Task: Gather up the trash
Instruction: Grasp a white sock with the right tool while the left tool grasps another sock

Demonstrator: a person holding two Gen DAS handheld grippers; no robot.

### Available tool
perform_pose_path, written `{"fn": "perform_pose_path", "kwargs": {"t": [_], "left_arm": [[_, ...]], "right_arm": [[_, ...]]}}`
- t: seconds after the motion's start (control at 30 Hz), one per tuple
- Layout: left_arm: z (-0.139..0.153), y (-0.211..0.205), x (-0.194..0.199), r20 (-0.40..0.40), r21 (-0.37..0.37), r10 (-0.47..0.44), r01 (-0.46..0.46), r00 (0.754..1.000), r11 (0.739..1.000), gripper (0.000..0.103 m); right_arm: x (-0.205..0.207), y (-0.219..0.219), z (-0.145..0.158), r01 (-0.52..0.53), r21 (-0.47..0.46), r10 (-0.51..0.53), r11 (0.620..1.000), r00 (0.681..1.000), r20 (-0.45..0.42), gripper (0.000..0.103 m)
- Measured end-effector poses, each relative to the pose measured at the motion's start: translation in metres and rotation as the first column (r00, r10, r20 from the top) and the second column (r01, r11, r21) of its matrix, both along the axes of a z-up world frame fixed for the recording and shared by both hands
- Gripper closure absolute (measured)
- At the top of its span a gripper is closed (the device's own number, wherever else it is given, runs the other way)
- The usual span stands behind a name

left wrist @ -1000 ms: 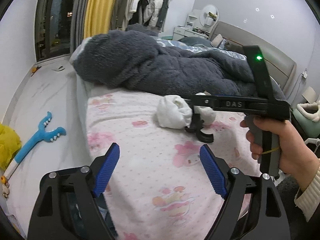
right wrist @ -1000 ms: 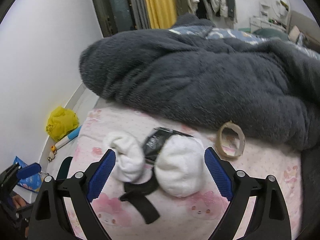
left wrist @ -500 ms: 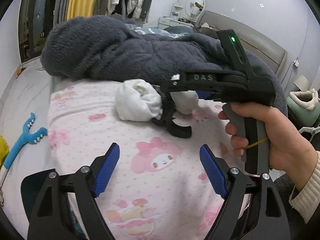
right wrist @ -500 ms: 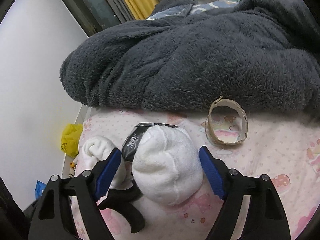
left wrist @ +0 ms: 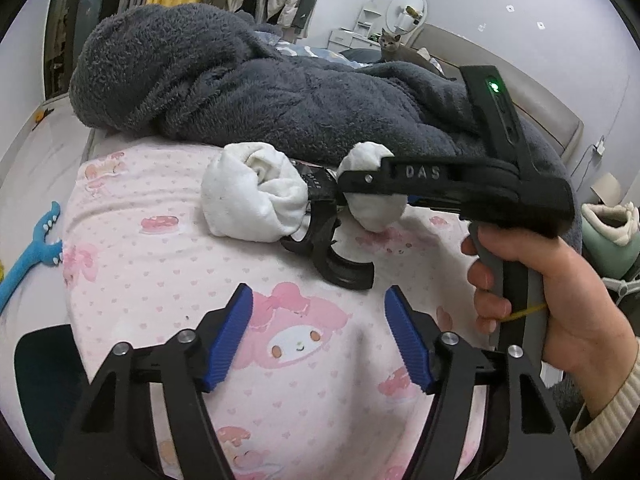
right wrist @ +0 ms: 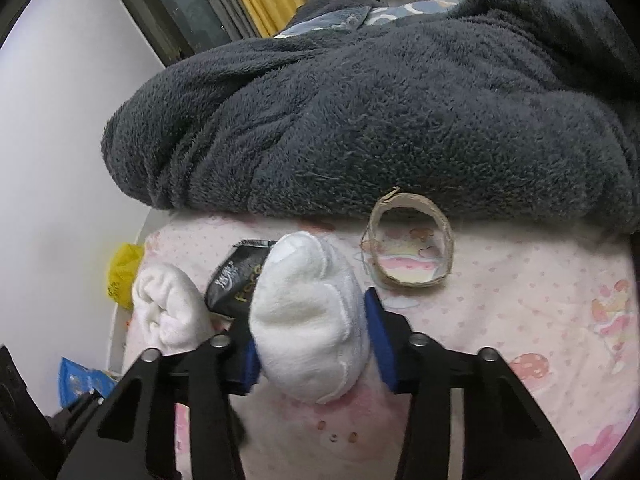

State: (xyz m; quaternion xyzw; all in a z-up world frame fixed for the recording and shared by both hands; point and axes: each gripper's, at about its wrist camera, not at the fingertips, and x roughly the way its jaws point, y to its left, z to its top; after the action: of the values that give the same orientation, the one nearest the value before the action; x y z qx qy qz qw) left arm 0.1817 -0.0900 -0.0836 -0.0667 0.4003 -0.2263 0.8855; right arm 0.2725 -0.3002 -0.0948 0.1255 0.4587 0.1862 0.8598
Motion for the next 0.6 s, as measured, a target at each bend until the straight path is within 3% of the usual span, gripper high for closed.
{"fn": "perform_pose_path", "kwargs": {"t": [0.1, 0.4, 0.6], "left_arm": [[-0.002, -0.003, 0.005, -0.010, -0.012, 0.010, -0.010, 1.000, 1.000, 0.038], [-0.008, -0.014, 0.011, -0.018, -0.016, 0.021, -0.021, 1.000, 1.000, 0.042], [-0.011, -0.015, 0.021, -0.050, -0.046, 0.041, -0.043, 0.998, 0.998, 0.050]], "right_arm": [[-0.003, -0.004, 0.003, -0.003, -0.001, 0.003, 1.000, 1.000, 0.022, 0.068], [-0.012, -0.011, 0.020, -0.047, 0.038, 0.043, 0.998, 0.994, 0.101, 0.068], [-0.017, -0.017, 0.021, -0.060, 0.030, 0.056, 0.998, 0.992, 0.111, 0.068]]}}
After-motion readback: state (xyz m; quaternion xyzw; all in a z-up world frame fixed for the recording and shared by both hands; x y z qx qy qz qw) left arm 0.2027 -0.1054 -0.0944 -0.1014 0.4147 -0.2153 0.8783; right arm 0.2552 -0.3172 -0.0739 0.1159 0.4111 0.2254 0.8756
